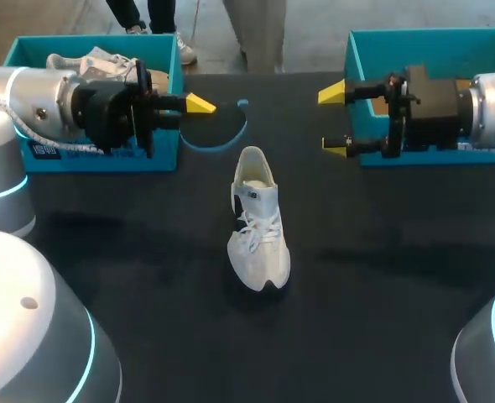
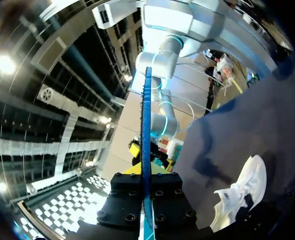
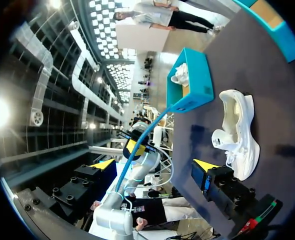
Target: Take the shoe out of the shoebox, open the shoe tongue, remove and reinsert the insole, then place the shoe into the shoebox
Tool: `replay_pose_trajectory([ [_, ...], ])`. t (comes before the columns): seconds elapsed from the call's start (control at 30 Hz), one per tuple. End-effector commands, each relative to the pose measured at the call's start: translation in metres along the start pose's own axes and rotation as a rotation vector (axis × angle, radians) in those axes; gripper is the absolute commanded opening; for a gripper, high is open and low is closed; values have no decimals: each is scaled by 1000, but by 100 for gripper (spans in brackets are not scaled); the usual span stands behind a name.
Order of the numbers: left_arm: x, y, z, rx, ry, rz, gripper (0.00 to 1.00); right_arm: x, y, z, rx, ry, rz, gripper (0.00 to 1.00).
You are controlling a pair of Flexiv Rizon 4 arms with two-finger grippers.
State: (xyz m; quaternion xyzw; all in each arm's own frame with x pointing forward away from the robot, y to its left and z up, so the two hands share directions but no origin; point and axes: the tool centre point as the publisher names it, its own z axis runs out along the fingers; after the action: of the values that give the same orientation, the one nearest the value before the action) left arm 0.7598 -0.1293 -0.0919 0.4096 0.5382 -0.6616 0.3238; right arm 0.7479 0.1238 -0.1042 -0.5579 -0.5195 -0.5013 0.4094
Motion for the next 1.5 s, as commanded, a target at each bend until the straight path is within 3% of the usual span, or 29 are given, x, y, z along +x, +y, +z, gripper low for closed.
replay_pose_trajectory([
  [0.03,2,-2,3,36,-62,-365,0,-1,0,2,-2,0,0,100],
  [0.73,-1,1,2,16,-92,-394,0,-1,0,2,-2,0,0,100],
  [0.97,-12,-8,0,92,-149,-853,0,-1,0,2,-2,0,0,100],
  [1.17,-9,-9,1,59,-115,-1229,0,-1,0,2,-2,0,0,100],
  [1.37,-7,-11,2,58,-110,-1467,0,-1,0,2,-2,0,0,100],
  [1.5,-7,-12,1,49,-105,-1507,0,-1,0,2,-2,0,0,100],
])
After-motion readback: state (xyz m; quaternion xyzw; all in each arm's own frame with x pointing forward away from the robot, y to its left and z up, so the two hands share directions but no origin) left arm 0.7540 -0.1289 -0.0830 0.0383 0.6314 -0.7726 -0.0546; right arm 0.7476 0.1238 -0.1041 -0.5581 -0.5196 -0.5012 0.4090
